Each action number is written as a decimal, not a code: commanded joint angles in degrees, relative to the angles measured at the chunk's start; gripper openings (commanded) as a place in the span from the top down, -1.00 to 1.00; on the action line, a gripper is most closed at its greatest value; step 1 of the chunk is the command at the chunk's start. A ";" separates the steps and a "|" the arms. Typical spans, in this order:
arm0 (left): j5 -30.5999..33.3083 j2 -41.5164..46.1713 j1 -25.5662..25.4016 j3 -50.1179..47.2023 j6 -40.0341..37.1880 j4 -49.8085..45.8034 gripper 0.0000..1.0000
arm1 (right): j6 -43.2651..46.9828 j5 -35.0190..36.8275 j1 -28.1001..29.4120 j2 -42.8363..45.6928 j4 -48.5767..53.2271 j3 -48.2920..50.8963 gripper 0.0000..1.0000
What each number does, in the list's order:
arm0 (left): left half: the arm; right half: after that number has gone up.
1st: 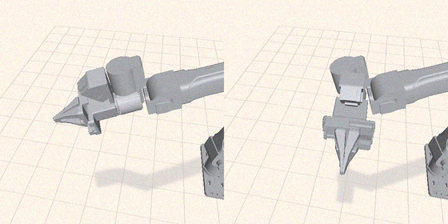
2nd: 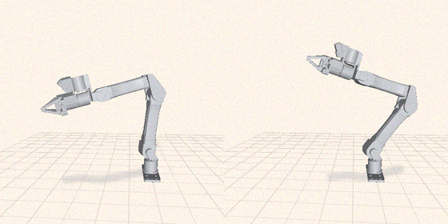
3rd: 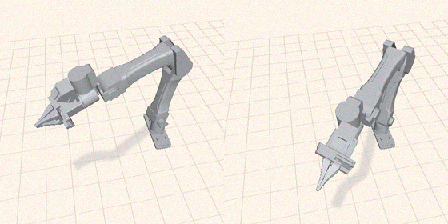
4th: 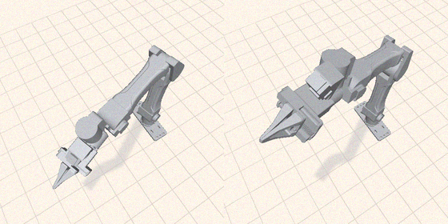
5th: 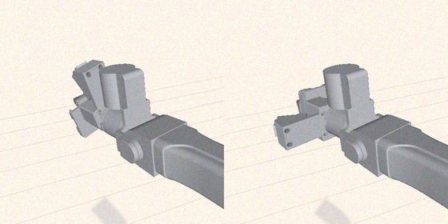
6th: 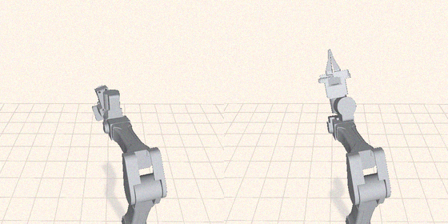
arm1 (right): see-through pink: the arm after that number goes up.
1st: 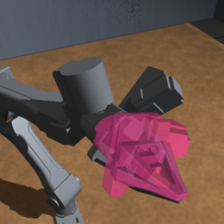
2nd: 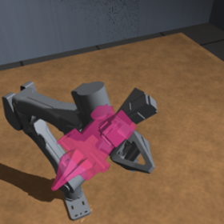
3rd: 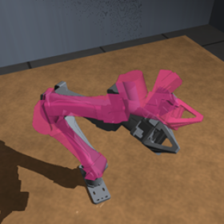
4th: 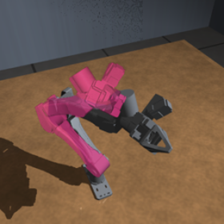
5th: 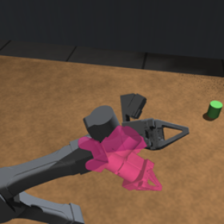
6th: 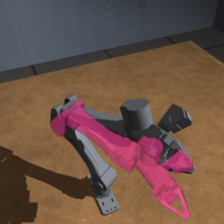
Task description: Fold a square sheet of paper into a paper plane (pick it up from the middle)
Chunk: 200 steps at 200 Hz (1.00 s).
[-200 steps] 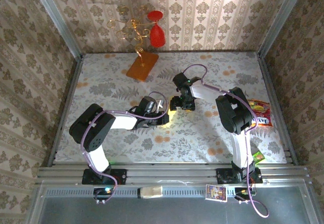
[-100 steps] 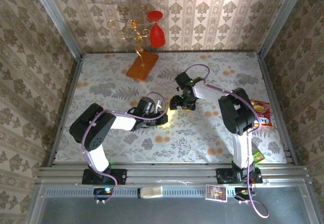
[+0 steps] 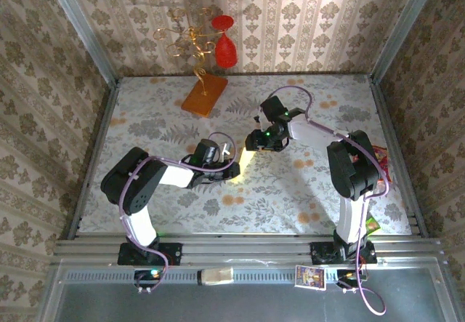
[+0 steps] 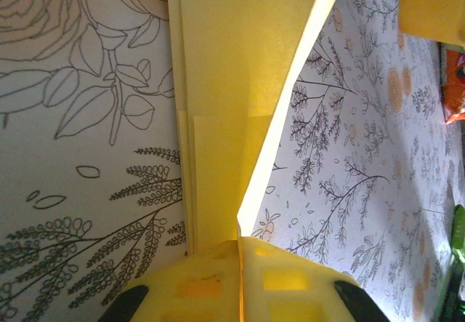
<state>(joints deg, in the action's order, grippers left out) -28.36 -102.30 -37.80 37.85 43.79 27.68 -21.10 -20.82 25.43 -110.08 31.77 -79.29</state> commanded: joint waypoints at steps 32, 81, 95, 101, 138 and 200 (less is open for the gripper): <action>-0.20 -3.51 0.45 -1.11 1.89 -0.08 0.84 | 0.17 -10.93 0.45 0.14 -6.36 3.42 0.19; 0.22 -3.54 0.54 -1.28 2.09 -0.71 0.87 | -0.08 -13.33 0.85 -3.40 -8.15 2.77 0.38; 0.51 -3.57 0.54 -1.37 2.00 -0.87 0.88 | -0.07 -13.54 0.92 -4.46 -8.25 2.25 0.41; 0.54 -3.61 0.54 -1.38 2.13 -0.96 0.88 | -0.08 -13.58 0.94 -4.81 -8.30 2.15 0.41; 0.50 -3.88 0.52 -1.40 2.26 -1.00 0.89 | 0.27 -13.97 1.05 -6.69 -8.69 1.14 0.43; 0.41 -4.04 0.54 -1.37 2.24 -0.97 0.89 | 0.30 -14.40 1.43 -9.33 -8.85 -0.51 0.44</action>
<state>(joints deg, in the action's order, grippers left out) -30.20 -103.13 -37.01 37.78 45.52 28.84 -21.15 -33.52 26.41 -117.67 23.31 -78.30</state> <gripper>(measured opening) 0.059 0.281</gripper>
